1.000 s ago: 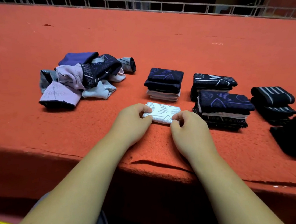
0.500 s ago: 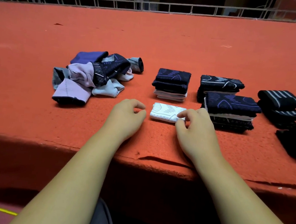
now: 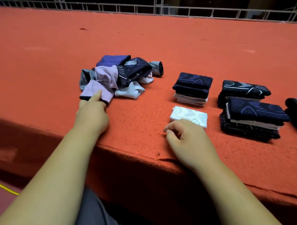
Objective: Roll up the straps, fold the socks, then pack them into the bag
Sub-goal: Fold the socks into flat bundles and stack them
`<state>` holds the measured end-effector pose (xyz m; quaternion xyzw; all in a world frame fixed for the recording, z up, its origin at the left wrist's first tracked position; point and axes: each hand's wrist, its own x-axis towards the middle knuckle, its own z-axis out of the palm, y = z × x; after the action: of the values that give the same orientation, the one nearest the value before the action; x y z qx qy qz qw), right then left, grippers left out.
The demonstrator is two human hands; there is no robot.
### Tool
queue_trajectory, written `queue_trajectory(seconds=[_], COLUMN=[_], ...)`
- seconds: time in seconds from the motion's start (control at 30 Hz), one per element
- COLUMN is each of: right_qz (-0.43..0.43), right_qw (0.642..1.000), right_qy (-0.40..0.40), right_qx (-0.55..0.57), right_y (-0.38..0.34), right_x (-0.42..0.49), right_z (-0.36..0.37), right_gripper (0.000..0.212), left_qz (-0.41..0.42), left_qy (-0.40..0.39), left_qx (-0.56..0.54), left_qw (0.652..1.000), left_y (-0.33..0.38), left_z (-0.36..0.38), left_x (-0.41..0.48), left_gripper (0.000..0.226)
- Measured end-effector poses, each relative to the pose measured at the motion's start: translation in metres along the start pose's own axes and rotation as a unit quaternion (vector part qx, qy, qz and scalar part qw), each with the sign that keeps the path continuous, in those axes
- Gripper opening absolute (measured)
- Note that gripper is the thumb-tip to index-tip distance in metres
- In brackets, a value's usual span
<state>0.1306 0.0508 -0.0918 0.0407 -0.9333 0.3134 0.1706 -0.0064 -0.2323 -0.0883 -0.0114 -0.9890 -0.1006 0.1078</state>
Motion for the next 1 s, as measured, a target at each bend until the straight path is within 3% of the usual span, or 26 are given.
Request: queue_trajectory(seconds=[0.1, 0.23, 0.37, 0.43, 0.53, 0.7, 0.77, 1.0], right_qz=[0.011, 0.019, 0.01, 0.001, -0.001, 0.044, 0.065, 0.119], right_qw=[1.0, 1.0, 1.0, 0.999, 0.997, 0.993, 0.992, 0.981], right_qy=[0.0, 0.003, 0.011, 0.018, 0.034, 0.044, 0.026, 0.031], right_qx=[0.008, 0.021, 0.025, 0.038, 0.067, 0.1, 0.106, 0.152], right_y=[0.004, 0.006, 0.003, 0.002, -0.002, -0.01, -0.011, -0.007], right_x=[0.001, 0.001, -0.001, -0.002, -0.006, -0.013, -0.014, -0.013], right_z=[-0.001, -0.002, -0.004, -0.005, -0.006, -0.01, -0.012, -0.015], right_gripper=[0.015, 0.015, 0.015, 0.014, 0.009, 0.06, 0.068, 0.037], left_qz=[0.018, 0.072, 0.111, 0.146, 0.164, 0.161, 0.162, 0.17], left_qy=[-0.014, 0.041, 0.116, 0.144, 0.103, -0.027, -0.066, -0.109], left_qx=[-0.009, -0.03, -0.034, -0.04, -0.207, -0.421, -0.474, -0.519], left_qw=[1.0, 0.996, 0.987, 0.978, 0.959, 0.892, 0.863, 0.83], left_y=[-0.008, -0.013, 0.016, 0.034, 0.06, 0.094, 0.1, 0.107], left_z=[-0.004, -0.007, -0.032, -0.043, -0.051, -0.054, -0.054, -0.044], left_x=[0.006, 0.006, -0.015, -0.028, -0.051, -0.083, -0.086, -0.08], left_gripper=[0.053, 0.054, 0.024, 0.023, 0.03, 0.031, 0.036, 0.035])
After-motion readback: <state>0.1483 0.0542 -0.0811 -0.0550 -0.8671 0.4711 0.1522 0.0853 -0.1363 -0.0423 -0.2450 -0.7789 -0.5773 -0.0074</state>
